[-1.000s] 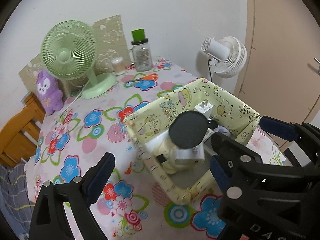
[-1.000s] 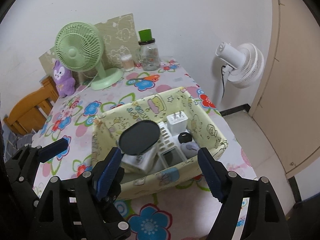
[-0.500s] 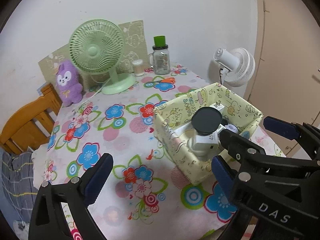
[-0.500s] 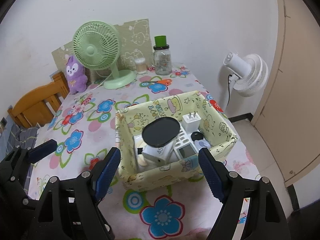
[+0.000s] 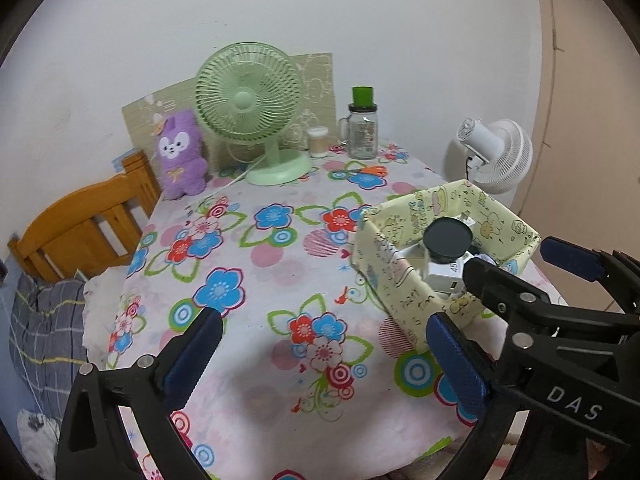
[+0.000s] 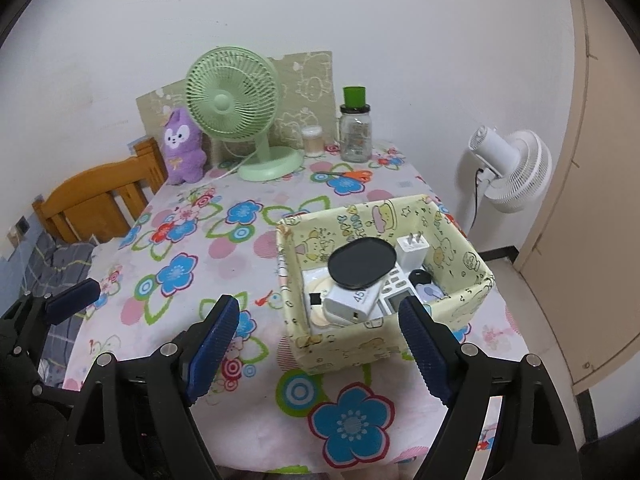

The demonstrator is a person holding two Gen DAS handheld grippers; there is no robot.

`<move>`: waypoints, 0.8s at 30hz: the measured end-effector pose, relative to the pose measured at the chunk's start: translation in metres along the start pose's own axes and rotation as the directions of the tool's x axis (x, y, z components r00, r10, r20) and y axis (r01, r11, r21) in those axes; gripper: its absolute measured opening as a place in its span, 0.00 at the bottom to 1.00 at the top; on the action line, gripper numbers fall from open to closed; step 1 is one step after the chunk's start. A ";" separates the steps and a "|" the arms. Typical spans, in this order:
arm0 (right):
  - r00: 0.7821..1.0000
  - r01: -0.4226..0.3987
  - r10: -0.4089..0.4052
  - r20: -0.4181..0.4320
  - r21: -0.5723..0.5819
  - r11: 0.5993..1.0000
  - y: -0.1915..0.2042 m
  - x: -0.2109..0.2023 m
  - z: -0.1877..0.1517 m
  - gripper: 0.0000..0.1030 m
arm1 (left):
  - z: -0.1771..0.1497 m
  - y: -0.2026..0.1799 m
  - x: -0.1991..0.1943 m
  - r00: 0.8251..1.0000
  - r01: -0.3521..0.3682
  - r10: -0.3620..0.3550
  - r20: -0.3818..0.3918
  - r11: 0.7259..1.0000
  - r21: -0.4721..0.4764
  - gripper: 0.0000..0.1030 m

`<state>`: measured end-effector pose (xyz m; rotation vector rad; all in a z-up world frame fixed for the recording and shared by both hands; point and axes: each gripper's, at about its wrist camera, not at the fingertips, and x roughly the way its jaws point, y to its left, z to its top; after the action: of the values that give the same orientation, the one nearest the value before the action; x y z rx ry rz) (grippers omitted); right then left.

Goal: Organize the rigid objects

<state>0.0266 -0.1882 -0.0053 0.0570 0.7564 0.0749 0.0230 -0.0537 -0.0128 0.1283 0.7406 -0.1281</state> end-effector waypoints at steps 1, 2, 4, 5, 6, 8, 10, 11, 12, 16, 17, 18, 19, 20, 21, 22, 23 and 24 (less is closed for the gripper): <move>1.000 -0.002 0.002 0.005 -0.006 1.000 0.002 -0.002 0.000 0.82 | -0.001 0.002 -0.002 1.000 -0.003 0.003 0.002 1.000 -0.008 1.00; 1.000 -0.005 0.005 0.010 -0.012 1.000 0.004 -0.003 -0.001 0.83 | -0.003 0.005 -0.004 1.000 -0.009 0.009 0.003 1.000 -0.017 1.00; 1.000 -0.009 0.009 0.017 -0.020 1.000 0.007 -0.006 -0.002 0.85 | -0.005 0.009 -0.006 1.000 -0.018 0.018 0.003 0.999 -0.030 1.00; 1.000 -0.010 0.011 0.019 -0.021 1.000 0.008 -0.007 -0.003 0.85 | -0.007 0.011 -0.008 1.000 -0.023 0.023 0.003 0.999 -0.038 1.00; 1.000 -0.013 0.013 0.021 -0.022 1.000 0.009 -0.008 -0.004 0.86 | -0.008 0.013 -0.009 1.000 -0.026 0.026 0.002 0.999 -0.044 1.00; 0.999 -0.022 0.023 0.023 -0.021 1.000 0.011 -0.010 -0.005 0.86 | -0.011 0.017 -0.012 0.999 -0.034 0.034 0.003 0.998 -0.055 1.00; 0.999 -0.031 0.032 0.021 -0.024 0.999 0.013 -0.012 -0.006 0.86 | -0.014 0.020 -0.015 0.999 -0.043 0.043 0.004 0.997 -0.063 1.00; 0.999 -0.034 0.034 0.022 -0.025 0.999 0.013 -0.013 -0.007 0.87 | -0.015 0.022 -0.017 0.999 -0.046 0.046 0.006 0.997 -0.068 1.00; 0.999 -0.037 0.038 0.024 -0.027 0.999 0.014 -0.014 -0.007 0.87 | -0.016 0.023 -0.019 0.999 -0.049 0.050 0.007 0.996 -0.073 1.00; 0.998 -0.043 0.044 0.039 -0.034 0.999 0.015 -0.021 -0.009 0.87 | -0.020 0.029 -0.026 0.998 -0.062 0.064 0.013 0.994 -0.093 1.00; 0.998 -0.043 0.045 0.042 -0.034 0.998 0.015 -0.021 -0.009 0.87 | -0.020 0.030 -0.028 0.998 -0.065 0.067 0.016 0.993 -0.098 1.00; 0.998 -0.043 0.045 0.045 -0.036 0.998 0.014 -0.023 -0.009 0.88 | -0.021 0.031 -0.029 0.997 -0.068 0.070 0.017 0.993 -0.101 1.00; 0.998 -0.043 0.045 0.049 -0.037 0.998 0.014 -0.024 -0.009 0.89 | -0.022 0.031 -0.031 0.997 -0.071 0.073 0.020 0.992 -0.104 1.00; 0.998 -0.042 0.044 0.052 -0.038 0.998 0.014 -0.026 -0.009 0.89 | -0.022 0.032 -0.033 0.997 -0.073 0.076 0.024 0.992 -0.107 1.00; 0.997 -0.042 0.044 0.056 -0.039 0.998 0.014 -0.027 -0.009 0.90 | -0.023 0.032 -0.034 0.997 -0.075 0.078 0.026 0.991 -0.110 1.00; 0.997 -0.041 0.043 0.060 -0.039 0.998 0.013 -0.028 -0.009 0.90 | -0.024 0.032 -0.036 0.996 -0.077 0.081 0.029 0.990 -0.114 1.00; 0.997 -0.041 0.044 0.063 -0.039 0.998 0.013 -0.029 -0.009 0.90 | -0.024 0.033 -0.037 0.996 -0.078 0.082 0.031 0.990 -0.116 1.00; 0.997 -0.041 0.044 0.067 -0.039 0.998 0.012 -0.030 -0.009 0.90 | -0.024 0.034 -0.038 0.996 -0.078 0.083 0.033 0.990 -0.118 1.00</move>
<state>-0.0024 -0.1785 0.0096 0.0393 0.6855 0.1273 -0.0148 -0.0136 -0.0021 0.0438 0.7021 -0.0103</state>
